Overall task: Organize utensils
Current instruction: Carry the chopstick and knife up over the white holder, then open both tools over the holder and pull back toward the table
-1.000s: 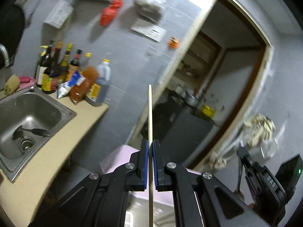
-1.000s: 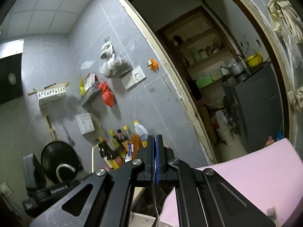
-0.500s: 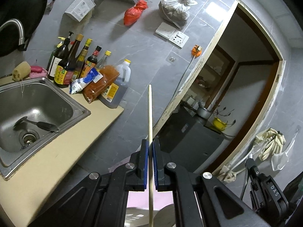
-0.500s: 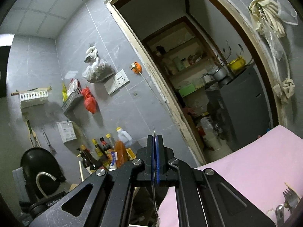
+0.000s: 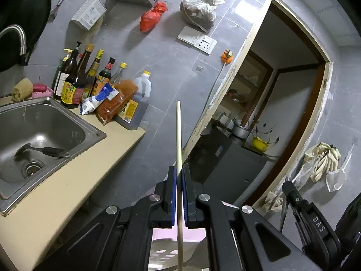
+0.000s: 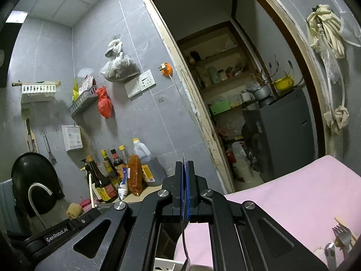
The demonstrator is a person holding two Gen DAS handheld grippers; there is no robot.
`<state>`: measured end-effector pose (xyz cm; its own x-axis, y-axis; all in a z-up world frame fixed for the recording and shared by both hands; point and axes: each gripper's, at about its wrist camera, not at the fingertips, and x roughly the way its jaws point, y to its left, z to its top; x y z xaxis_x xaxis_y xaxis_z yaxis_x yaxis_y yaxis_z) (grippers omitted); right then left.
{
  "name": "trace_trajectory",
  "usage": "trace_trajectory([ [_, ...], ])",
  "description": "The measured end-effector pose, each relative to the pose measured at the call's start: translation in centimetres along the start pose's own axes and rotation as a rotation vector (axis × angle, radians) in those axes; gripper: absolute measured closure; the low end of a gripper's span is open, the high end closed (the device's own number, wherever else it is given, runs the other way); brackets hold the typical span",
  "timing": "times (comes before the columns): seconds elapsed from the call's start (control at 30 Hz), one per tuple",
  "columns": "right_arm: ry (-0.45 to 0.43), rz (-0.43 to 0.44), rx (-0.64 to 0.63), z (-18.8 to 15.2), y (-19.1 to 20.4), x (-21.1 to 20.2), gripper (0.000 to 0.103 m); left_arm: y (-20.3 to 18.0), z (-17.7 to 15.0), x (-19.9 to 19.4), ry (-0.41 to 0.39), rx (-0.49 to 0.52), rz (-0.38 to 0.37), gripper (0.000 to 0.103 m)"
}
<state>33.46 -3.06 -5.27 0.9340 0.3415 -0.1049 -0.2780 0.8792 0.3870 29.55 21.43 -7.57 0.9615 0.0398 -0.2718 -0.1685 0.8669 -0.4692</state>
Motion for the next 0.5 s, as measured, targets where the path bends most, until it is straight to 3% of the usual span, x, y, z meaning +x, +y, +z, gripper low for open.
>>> trace_trajectory([
  [0.5, 0.111, 0.016, 0.006, -1.6, -1.2, 0.1, 0.101, -0.1, -1.1, -0.8, 0.071, 0.084, -0.006, 0.097],
])
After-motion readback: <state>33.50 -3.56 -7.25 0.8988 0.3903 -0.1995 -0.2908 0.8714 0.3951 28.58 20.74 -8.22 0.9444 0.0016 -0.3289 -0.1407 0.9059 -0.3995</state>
